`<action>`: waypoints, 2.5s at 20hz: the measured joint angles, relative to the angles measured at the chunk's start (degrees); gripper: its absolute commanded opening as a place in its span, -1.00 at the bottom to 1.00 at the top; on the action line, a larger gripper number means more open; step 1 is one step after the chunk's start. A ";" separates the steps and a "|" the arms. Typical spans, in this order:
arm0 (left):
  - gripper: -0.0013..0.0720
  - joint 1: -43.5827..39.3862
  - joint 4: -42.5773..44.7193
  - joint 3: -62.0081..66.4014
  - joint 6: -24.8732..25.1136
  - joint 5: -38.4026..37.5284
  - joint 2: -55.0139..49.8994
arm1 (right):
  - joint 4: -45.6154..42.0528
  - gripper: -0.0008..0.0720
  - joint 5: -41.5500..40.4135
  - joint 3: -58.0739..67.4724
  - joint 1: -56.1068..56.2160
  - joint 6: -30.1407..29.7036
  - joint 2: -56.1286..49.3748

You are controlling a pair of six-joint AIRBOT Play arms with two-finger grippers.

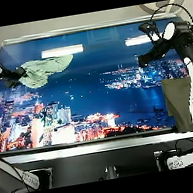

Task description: Fold the shirts.

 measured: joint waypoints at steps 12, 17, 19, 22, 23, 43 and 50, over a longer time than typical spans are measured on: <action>-0.90 0.72 -12.66 1.29 4.59 7.37 -3.15 | -1.22 0.37 -3.82 0.59 0.02 -0.24 3.63; -0.90 -2.75 -23.80 1.29 23.15 2.95 16.26 | -6.40 0.37 -2.73 2.82 0.02 -0.90 14.53; -0.90 -6.54 -26.08 1.31 27.74 1.33 25.53 | -7.63 0.37 -1.75 3.10 0.02 -0.85 20.48; -0.90 -14.78 -27.78 1.36 31.17 0.28 36.63 | -8.63 0.37 -0.85 3.30 0.02 -0.15 29.40; -0.90 -17.92 -27.87 1.29 31.74 -0.17 39.10 | -8.92 0.37 -0.66 3.37 0.02 0.00 32.30; 1.00 -43.08 -13.84 -20.00 22.08 -11.67 25.40 | -2.27 0.38 23.89 -4.33 0.00 -1.29 28.13; 0.95 -19.37 -3.76 -37.16 20.17 -17.70 33.59 | 15.58 0.38 20.04 -38.84 0.02 -7.72 28.83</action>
